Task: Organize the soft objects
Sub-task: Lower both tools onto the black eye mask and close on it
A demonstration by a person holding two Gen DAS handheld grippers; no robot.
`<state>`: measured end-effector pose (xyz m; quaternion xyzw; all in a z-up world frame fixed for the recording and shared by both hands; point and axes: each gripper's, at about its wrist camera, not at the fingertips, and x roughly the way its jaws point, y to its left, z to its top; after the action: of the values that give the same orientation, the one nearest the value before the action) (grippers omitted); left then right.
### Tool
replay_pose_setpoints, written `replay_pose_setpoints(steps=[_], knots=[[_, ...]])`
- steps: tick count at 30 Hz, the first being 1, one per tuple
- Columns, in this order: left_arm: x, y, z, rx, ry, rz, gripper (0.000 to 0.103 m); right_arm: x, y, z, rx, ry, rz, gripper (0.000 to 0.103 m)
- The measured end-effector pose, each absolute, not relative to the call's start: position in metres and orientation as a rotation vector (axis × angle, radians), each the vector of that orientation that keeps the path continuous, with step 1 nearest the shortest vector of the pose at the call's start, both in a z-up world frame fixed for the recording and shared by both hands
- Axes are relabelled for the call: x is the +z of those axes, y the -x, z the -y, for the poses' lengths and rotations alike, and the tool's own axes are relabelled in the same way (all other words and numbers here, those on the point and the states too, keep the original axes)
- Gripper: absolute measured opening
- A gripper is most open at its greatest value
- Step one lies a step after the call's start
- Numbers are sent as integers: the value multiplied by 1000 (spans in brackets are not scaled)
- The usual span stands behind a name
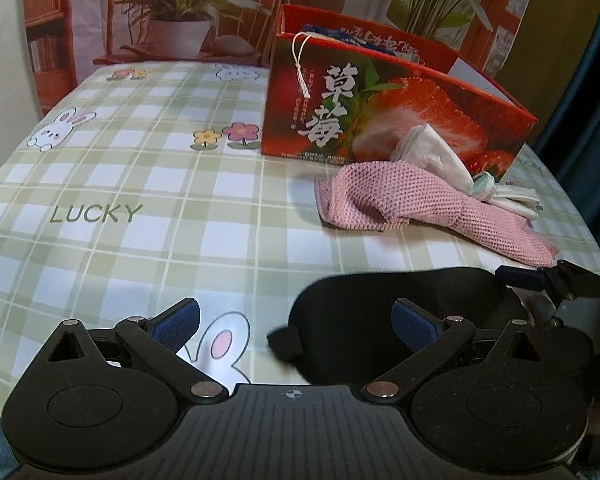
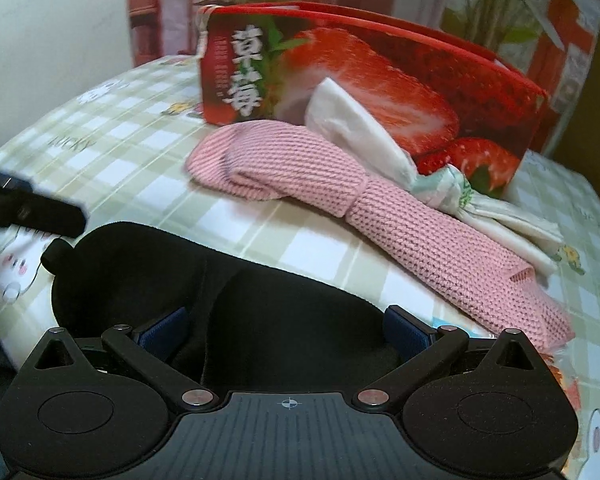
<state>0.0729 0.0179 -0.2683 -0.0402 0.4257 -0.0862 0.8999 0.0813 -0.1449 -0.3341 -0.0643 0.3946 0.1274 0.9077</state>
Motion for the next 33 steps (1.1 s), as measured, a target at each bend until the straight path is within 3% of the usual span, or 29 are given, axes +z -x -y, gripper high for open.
replay_pose_setpoints(steps=[5,10,18,20,22,25,33], knots=[[-274,-78,-19,-208,93,-836,100,-336,-93,147,244,109,-792,102],[-286,-88,-13,-263,115,-895,82,-338,-91,149,260,106,-765,103],[-292,-89,-7,-299,84,-913,80,-339,-88,150,264,95,-746,103],[-293,-89,-5,-290,67,-906,73,-340,-87,151,266,93,-739,103],[-292,-88,-5,-272,44,-899,50,-339,-86,151,266,92,-734,103],[-291,-88,-9,-279,63,-897,44,-338,-81,154,266,86,-723,103],[-290,-87,-10,-269,56,-894,41,-326,-61,181,229,14,-706,102]])
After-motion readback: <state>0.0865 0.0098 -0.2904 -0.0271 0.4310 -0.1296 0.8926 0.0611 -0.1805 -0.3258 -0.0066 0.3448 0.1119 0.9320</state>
